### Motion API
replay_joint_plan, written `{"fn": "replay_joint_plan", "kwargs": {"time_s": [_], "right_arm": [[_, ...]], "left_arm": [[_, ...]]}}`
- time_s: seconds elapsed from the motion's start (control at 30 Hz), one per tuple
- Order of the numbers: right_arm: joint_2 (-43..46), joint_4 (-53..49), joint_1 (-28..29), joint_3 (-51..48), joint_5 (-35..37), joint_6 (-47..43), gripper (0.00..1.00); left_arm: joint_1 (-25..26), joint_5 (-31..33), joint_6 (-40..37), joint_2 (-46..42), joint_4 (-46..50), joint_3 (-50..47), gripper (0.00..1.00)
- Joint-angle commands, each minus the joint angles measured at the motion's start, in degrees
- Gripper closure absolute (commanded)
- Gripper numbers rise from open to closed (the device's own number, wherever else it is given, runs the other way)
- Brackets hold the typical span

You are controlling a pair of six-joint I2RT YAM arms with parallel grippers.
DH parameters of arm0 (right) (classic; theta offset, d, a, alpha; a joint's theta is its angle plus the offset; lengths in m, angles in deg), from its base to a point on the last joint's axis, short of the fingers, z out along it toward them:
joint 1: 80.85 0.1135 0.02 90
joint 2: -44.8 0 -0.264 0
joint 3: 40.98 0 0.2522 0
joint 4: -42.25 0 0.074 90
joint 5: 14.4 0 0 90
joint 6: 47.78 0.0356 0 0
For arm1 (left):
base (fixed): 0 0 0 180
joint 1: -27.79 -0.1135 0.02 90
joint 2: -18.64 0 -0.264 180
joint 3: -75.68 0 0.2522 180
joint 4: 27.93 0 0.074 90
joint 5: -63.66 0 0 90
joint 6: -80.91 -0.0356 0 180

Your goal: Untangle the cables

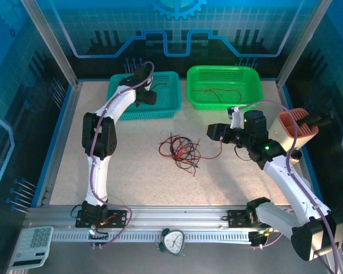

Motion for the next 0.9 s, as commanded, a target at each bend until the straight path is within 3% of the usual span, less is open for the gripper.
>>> {"fn": "replay_joint_plan", "kwargs": {"time_s": [0.0,0.23,0.4,0.6,0.87], "right_arm": [[0.0,0.5,0.3,-0.3,0.7,-0.2,0.36],[-1.0,-0.2,1.7,-0.3,1.4,-0.9,0.36],[-5.4,-3.0,5.3,0.4,4.6,-3.1,0.36],[-13.7,-1.8,10.3,-0.6,9.0,-3.9,0.37],[-26.1,2.7,12.3,-0.4,10.8,-2.0,0.39]], "left_arm": [[-0.1,-0.7,-0.6,-0.3,2.4,2.8,0.37],[-0.1,-3.6,1.8,-4.5,2.5,5.5,0.33],[0.0,-9.7,8.9,-10.9,1.8,4.0,0.29],[0.3,-20.4,22.0,-30.8,-15.2,-25.2,0.22],[3.1,-23.4,31.9,-55.6,-28.2,-57.7,0.09]]}}
